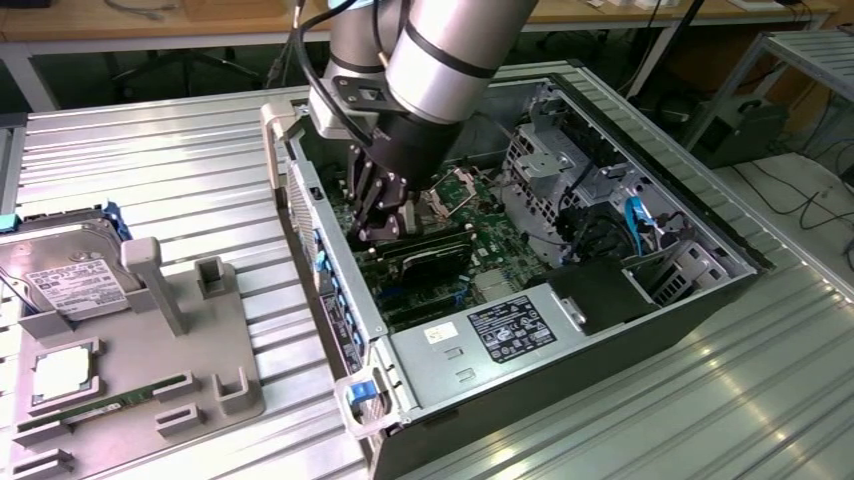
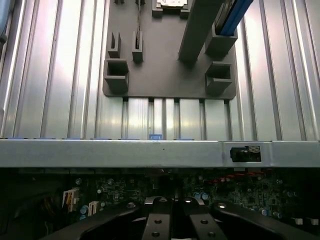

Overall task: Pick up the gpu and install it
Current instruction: 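Press down on the gpu until it lock into place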

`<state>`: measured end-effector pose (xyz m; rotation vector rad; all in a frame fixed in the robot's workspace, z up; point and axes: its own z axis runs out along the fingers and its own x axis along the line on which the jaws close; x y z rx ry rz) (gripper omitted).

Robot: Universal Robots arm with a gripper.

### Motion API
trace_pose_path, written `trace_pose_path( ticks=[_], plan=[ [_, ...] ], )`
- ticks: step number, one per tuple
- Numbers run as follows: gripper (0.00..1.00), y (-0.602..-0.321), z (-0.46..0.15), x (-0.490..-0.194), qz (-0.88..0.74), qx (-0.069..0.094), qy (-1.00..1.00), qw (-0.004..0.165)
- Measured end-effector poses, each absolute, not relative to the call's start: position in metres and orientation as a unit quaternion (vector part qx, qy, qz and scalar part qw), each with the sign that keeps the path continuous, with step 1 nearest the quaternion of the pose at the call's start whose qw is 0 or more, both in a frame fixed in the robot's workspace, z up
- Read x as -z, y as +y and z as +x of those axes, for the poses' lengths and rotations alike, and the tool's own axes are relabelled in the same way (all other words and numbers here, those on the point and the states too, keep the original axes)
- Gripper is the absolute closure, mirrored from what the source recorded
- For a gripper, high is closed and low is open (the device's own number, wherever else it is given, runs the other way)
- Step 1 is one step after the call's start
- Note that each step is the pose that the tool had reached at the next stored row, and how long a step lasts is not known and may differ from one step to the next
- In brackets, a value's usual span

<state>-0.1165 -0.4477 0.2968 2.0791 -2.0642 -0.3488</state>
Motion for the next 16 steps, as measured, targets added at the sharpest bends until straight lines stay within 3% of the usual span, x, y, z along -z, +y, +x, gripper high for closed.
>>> trace_pose_path(
  ticks=[16],
  plan=[
    [0.89, -0.4507, -0.1180, -0.2955, 0.701, 0.122, -0.696, 0.100]
  ],
)
